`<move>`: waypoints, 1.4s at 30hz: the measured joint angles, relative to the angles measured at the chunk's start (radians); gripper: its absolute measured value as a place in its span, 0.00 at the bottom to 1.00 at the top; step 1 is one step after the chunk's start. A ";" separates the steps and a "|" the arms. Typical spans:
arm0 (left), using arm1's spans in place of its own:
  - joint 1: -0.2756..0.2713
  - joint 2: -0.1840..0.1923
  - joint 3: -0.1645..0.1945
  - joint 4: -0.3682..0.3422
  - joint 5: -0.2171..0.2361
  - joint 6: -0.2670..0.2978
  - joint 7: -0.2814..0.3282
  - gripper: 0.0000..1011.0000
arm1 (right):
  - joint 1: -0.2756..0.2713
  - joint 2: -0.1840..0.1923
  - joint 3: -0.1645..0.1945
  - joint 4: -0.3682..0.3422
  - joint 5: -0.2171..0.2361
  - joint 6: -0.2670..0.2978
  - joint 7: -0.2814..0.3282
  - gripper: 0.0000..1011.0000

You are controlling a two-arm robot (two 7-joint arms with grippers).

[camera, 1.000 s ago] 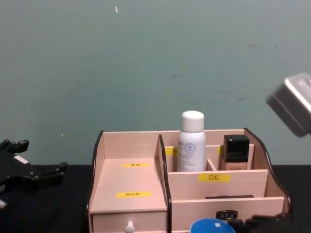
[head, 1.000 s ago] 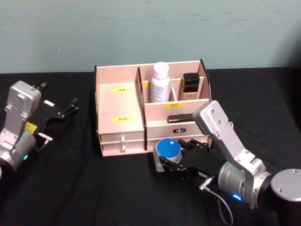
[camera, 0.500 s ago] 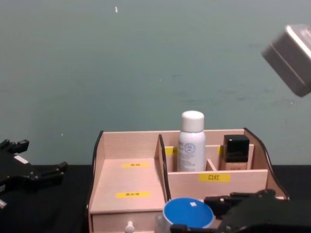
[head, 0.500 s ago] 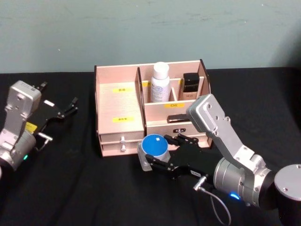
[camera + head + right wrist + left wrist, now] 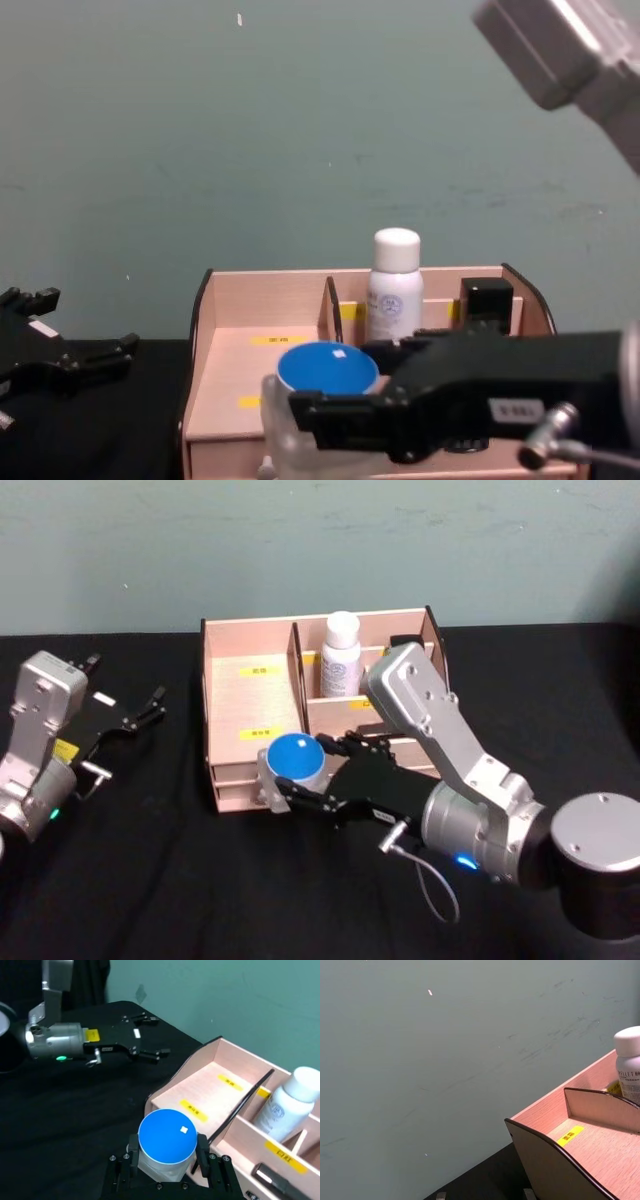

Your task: Pick up the facial cleanser and watermelon frost from the table and place them into the tiered storage box.

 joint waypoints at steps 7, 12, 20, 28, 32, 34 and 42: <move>0.000 0.000 0.000 0.000 0.000 0.000 0.000 0.99 | 0.064 -0.047 -0.024 0.071 -0.022 0.004 -0.022 0.69; 0.000 0.000 0.000 0.000 0.000 0.000 0.000 0.99 | 0.093 -0.080 -0.034 0.110 -0.034 0.003 -0.034 0.69; 0.000 0.000 0.000 0.000 0.000 0.000 0.000 0.99 | 0.144 -0.135 -0.044 0.178 -0.053 -0.003 -0.050 0.69; 0.000 0.000 0.000 0.000 0.000 0.000 0.000 0.99 | 0.188 -0.182 -0.037 0.252 -0.074 -0.030 -0.071 0.69; 0.000 0.000 0.000 0.000 0.000 0.000 0.000 0.99 | 0.204 -0.199 -0.033 0.281 -0.081 -0.040 -0.077 0.69; 0.000 0.000 0.000 0.000 0.000 0.000 0.000 0.99 | 0.218 -0.212 -0.032 0.303 -0.086 -0.047 -0.082 0.69; 0.000 0.000 0.000 0.000 0.000 0.000 0.000 0.99 | 0.250 -0.243 -0.029 0.369 -0.102 -0.069 -0.089 0.69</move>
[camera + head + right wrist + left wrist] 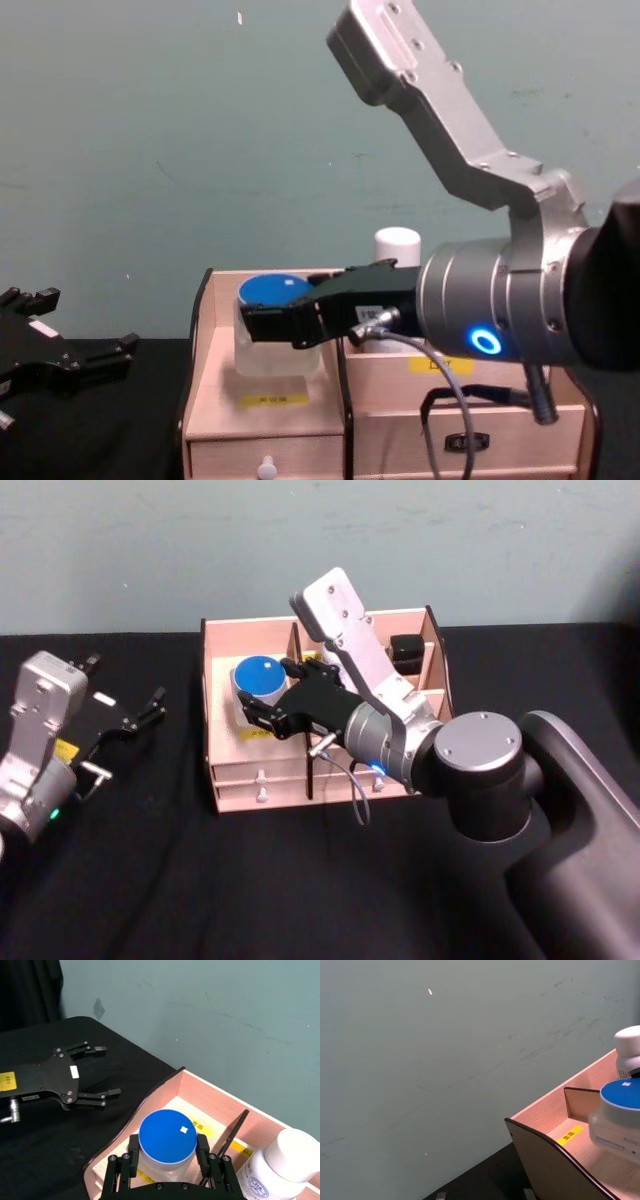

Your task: Pick up the facial cleanser and watermelon frost from the table and place them into the tiered storage box.

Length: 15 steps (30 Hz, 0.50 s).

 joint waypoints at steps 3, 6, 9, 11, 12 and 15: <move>0.000 0.000 0.000 0.000 0.000 0.000 0.000 0.99 | 0.010 -0.010 0.000 0.025 -0.007 -0.008 -0.001 0.69; 0.000 0.000 0.000 0.000 0.000 0.000 0.000 0.99 | 0.015 -0.015 0.001 0.036 -0.010 -0.013 -0.001 0.69; 0.000 0.000 0.000 0.000 0.000 0.000 0.000 0.99 | 0.021 -0.022 0.001 0.050 -0.014 -0.020 -0.001 0.69; 0.000 0.000 0.000 0.000 0.000 0.000 0.000 0.99 | 0.024 -0.026 0.002 0.057 -0.016 -0.022 -0.001 0.69; 0.000 0.000 0.000 0.000 0.000 0.000 0.000 0.99 | 0.025 -0.027 0.002 0.058 -0.017 -0.022 -0.001 0.69; 0.000 0.000 0.000 0.000 0.000 0.000 0.000 0.99 | 0.026 -0.031 0.002 0.062 -0.019 -0.023 -0.001 0.69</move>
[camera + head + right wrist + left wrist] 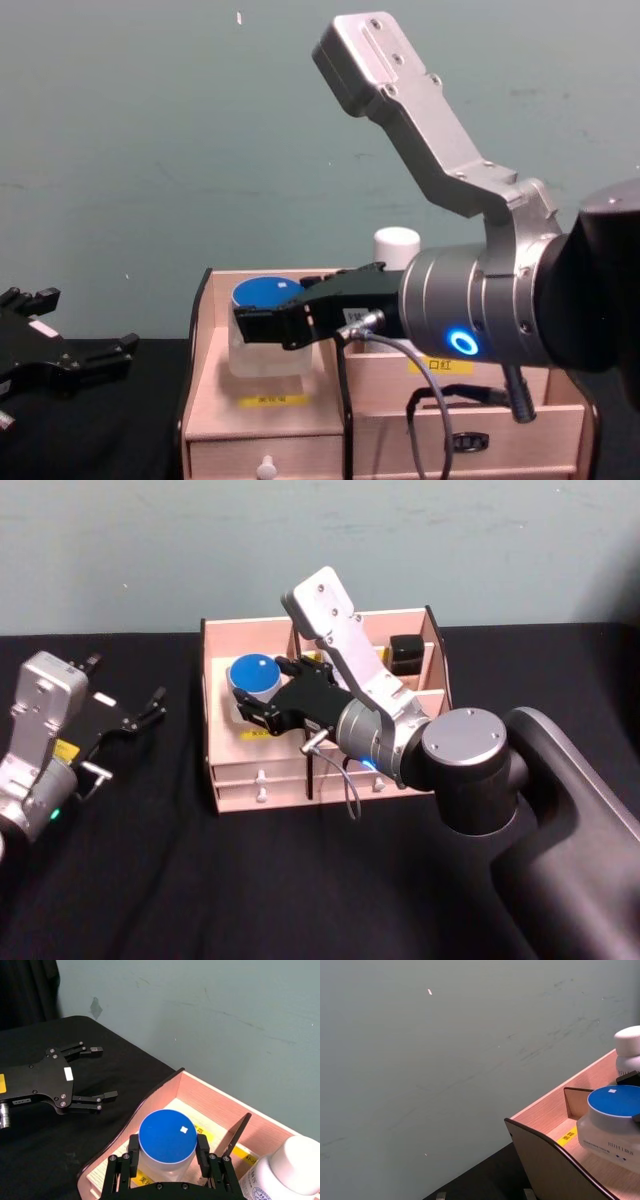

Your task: Pick up the facial cleanser and watermelon frost from the table and place them into the tiered storage box.

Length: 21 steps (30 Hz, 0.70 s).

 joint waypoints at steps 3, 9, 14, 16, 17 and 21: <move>0.000 0.000 0.000 0.000 0.000 0.000 0.000 0.99 | 0.002 -0.003 0.002 0.005 -0.001 0.001 0.001 0.69; 0.000 0.000 0.000 0.000 0.000 0.000 0.000 0.99 | 0.006 -0.012 0.007 0.019 -0.001 0.014 0.004 0.69; 0.000 0.000 0.000 0.000 0.000 0.000 0.000 0.99 | 0.008 -0.018 0.010 0.027 0.003 0.027 0.008 0.69; 0.000 0.000 0.000 0.000 0.000 0.000 0.000 0.99 | 0.009 -0.020 0.011 0.030 0.004 0.030 0.008 0.69; 0.000 0.000 0.000 0.000 0.000 0.000 0.000 0.99 | 0.010 -0.020 0.012 0.032 0.005 0.031 0.008 0.69; 0.000 0.000 0.000 0.000 0.000 0.000 0.000 0.99 | 0.010 -0.020 0.013 0.036 0.004 0.032 0.008 0.69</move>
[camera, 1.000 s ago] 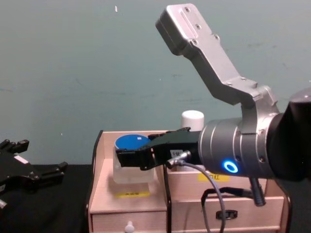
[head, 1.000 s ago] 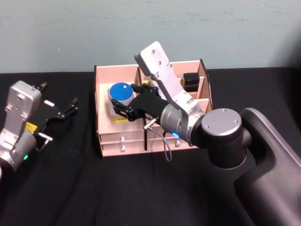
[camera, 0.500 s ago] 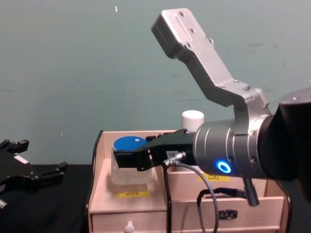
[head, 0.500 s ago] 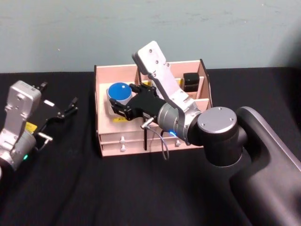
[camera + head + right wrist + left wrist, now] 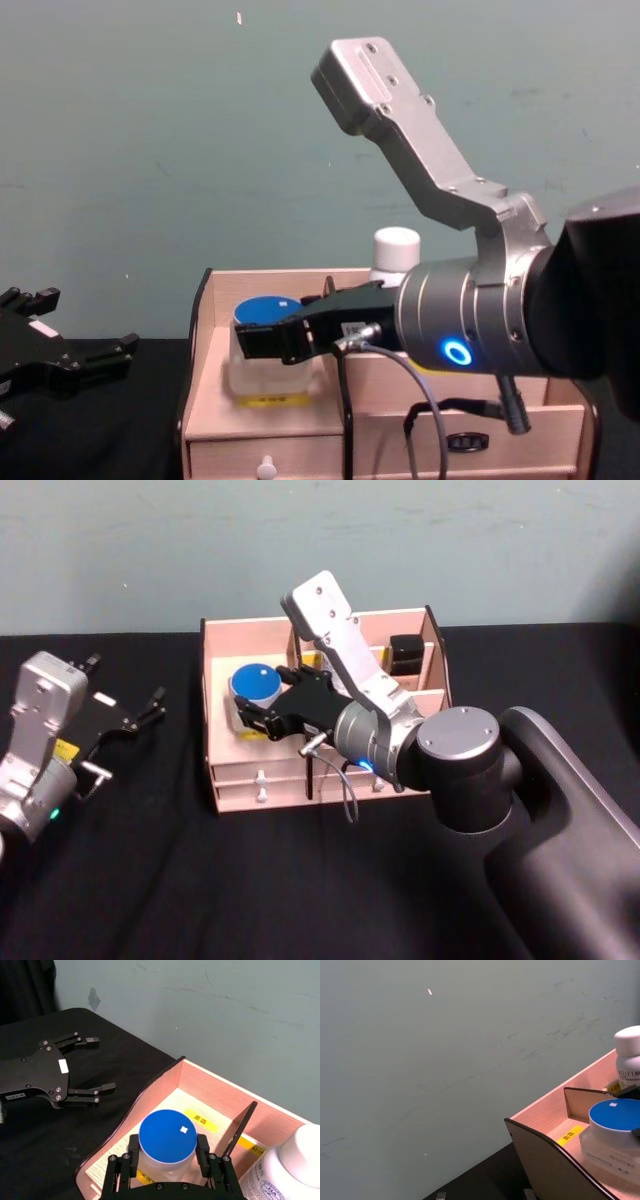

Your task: Pick up the facial cleanser and watermelon frost from the table and place them into the tiered storage box.

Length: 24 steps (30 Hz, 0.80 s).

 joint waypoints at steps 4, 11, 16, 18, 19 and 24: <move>0.000 0.000 0.000 0.000 0.000 0.000 0.000 0.99 | 0.000 0.000 0.000 0.001 0.000 0.000 0.000 0.69; 0.000 0.000 0.000 0.000 0.000 0.000 0.000 0.99 | 0.000 0.001 -0.001 0.000 0.000 0.000 0.000 0.71; 0.000 0.000 0.000 0.000 0.000 0.000 0.000 0.99 | 0.000 0.001 -0.001 -0.001 0.000 0.000 0.000 0.87; 0.000 0.000 0.000 0.000 0.000 0.000 0.000 0.99 | 0.000 0.001 -0.001 -0.001 0.001 0.000 0.000 0.90; 0.000 0.000 0.000 0.000 0.000 0.000 0.000 0.99 | 0.000 0.001 -0.001 -0.001 0.001 0.000 0.000 0.93; 0.000 0.000 0.000 0.000 0.000 0.000 0.000 0.99 | -0.004 0.002 0.000 -0.006 0.001 -0.012 -0.002 0.99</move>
